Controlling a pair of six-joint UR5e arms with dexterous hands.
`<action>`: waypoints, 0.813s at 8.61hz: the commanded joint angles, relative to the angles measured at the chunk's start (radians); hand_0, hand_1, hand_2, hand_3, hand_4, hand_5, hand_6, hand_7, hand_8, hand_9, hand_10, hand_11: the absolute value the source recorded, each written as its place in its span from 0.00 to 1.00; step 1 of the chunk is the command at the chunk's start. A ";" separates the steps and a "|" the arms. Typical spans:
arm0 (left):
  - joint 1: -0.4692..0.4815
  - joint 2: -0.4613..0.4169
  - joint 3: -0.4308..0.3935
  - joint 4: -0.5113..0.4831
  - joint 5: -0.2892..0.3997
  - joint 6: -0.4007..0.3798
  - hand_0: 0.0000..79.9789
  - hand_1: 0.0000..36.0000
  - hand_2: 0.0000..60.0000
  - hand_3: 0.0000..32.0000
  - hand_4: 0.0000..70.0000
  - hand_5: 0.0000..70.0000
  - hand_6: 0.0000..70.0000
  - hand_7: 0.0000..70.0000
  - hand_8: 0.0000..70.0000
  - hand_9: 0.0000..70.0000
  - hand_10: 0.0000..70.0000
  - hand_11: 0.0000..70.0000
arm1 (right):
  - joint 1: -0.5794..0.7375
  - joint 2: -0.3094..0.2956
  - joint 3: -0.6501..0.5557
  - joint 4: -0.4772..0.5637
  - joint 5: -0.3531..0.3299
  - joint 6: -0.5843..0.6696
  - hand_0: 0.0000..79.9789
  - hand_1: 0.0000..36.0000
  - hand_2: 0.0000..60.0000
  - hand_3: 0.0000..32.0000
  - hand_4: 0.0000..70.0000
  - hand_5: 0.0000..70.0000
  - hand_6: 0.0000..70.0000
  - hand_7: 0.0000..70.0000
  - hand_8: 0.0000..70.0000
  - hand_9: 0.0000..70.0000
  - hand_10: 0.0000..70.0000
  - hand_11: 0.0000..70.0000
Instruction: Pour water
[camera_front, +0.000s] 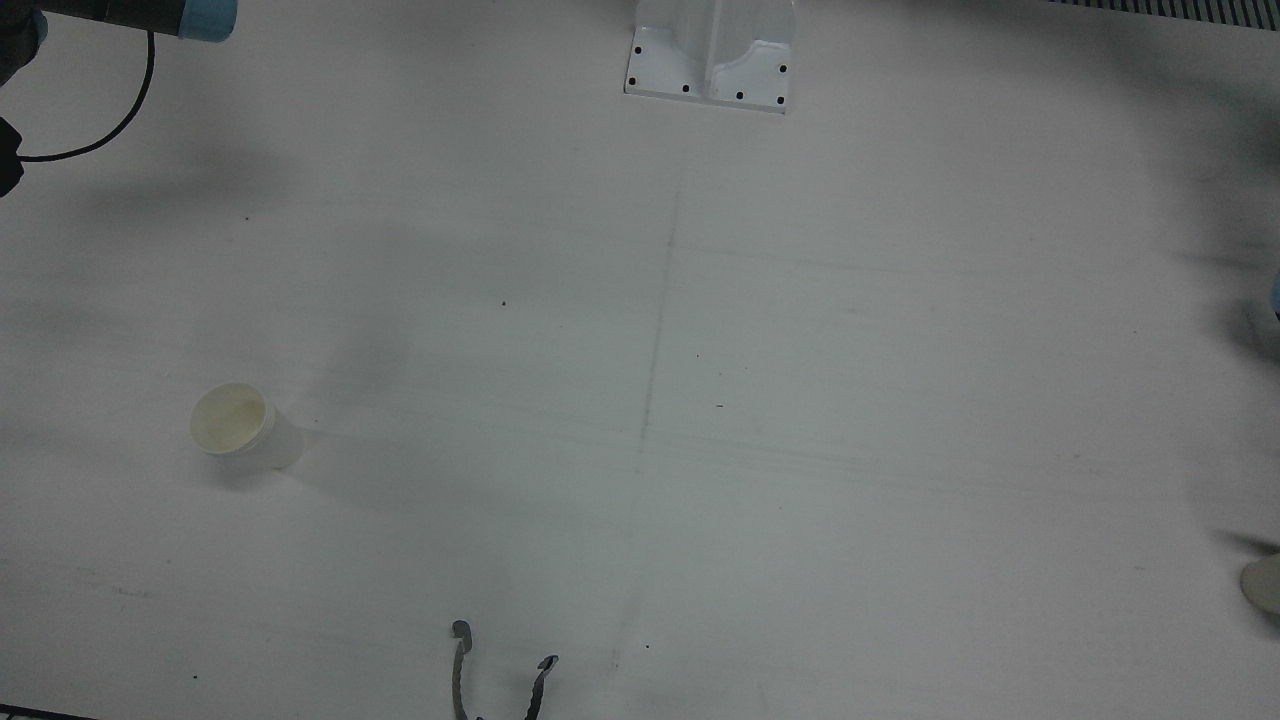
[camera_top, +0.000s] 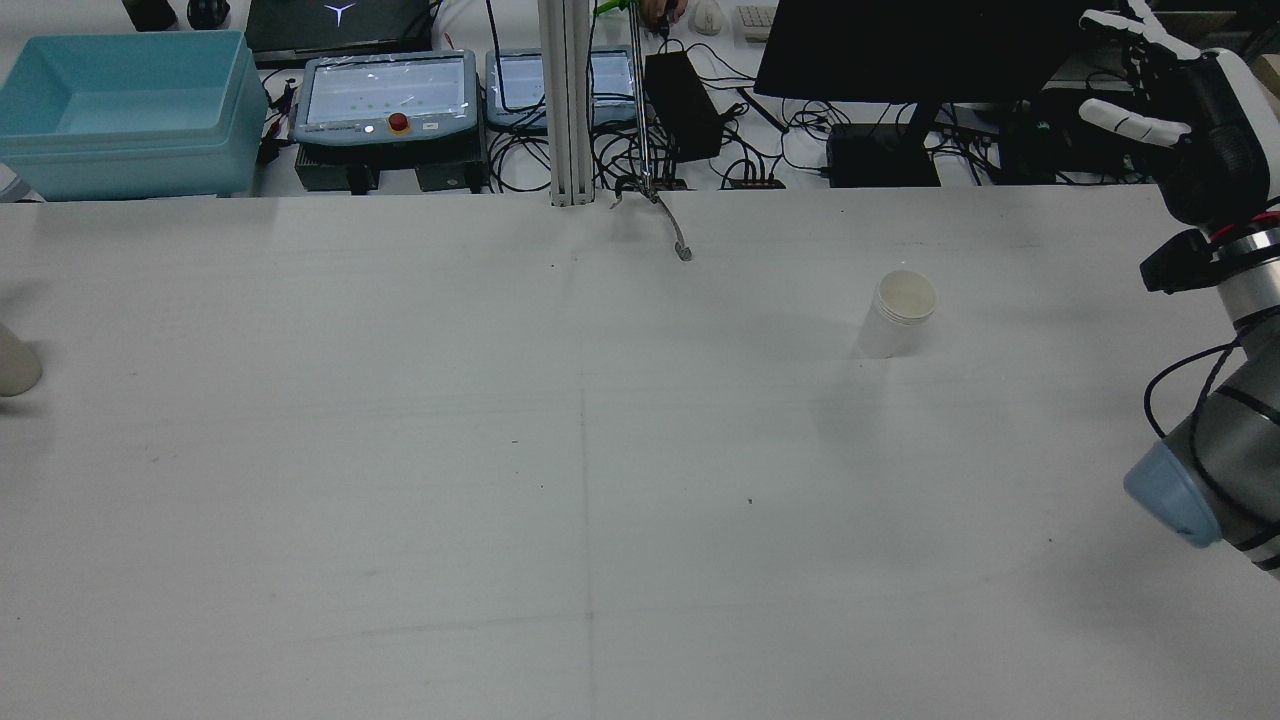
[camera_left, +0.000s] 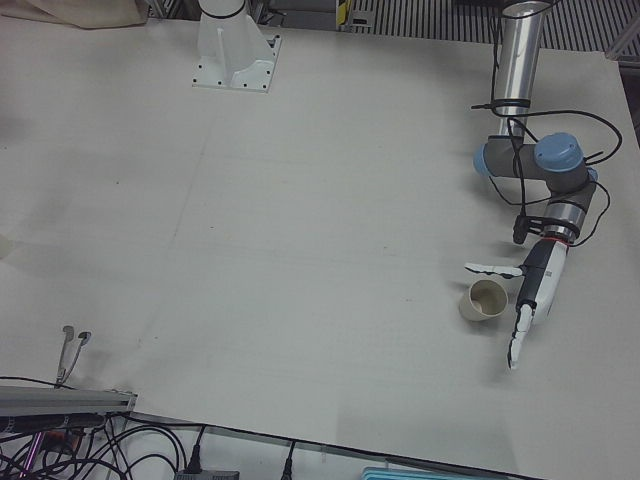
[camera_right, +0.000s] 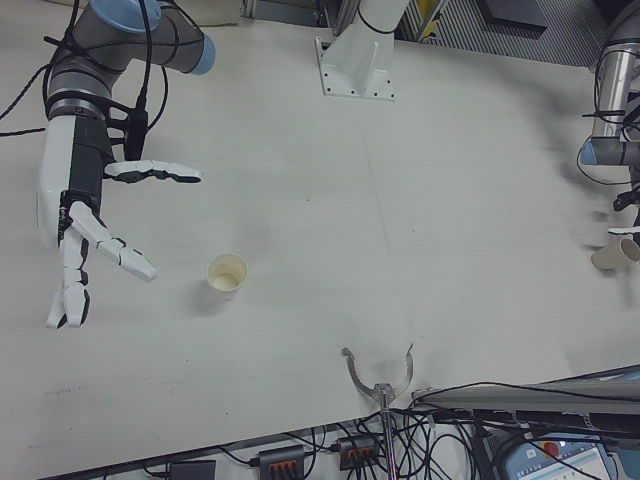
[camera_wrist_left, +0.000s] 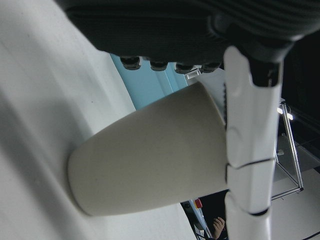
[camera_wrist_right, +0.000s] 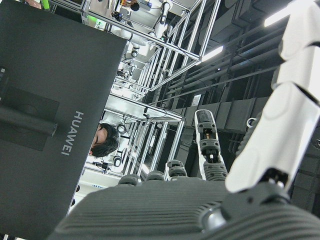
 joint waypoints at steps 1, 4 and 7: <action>0.015 -0.013 0.014 -0.004 -0.007 0.000 0.79 0.73 0.00 0.11 0.00 0.03 0.00 0.02 0.00 0.00 0.00 0.05 | -0.002 0.000 0.000 0.000 0.000 0.000 0.58 0.34 0.22 0.00 0.25 0.15 0.06 0.10 0.00 0.00 0.00 0.00; 0.035 -0.024 0.022 -0.002 -0.009 0.000 0.80 0.73 0.00 0.07 0.00 0.04 0.00 0.03 0.00 0.00 0.01 0.06 | -0.003 0.000 0.000 0.000 0.002 0.000 0.58 0.34 0.23 0.00 0.26 0.15 0.06 0.11 0.00 0.00 0.00 0.00; 0.040 -0.024 0.020 0.001 -0.007 -0.006 0.82 0.74 0.00 0.00 0.04 0.06 0.00 0.04 0.00 0.00 0.02 0.08 | -0.003 0.002 0.000 0.000 0.002 -0.002 0.57 0.34 0.23 0.00 0.26 0.16 0.06 0.11 0.00 0.00 0.00 0.00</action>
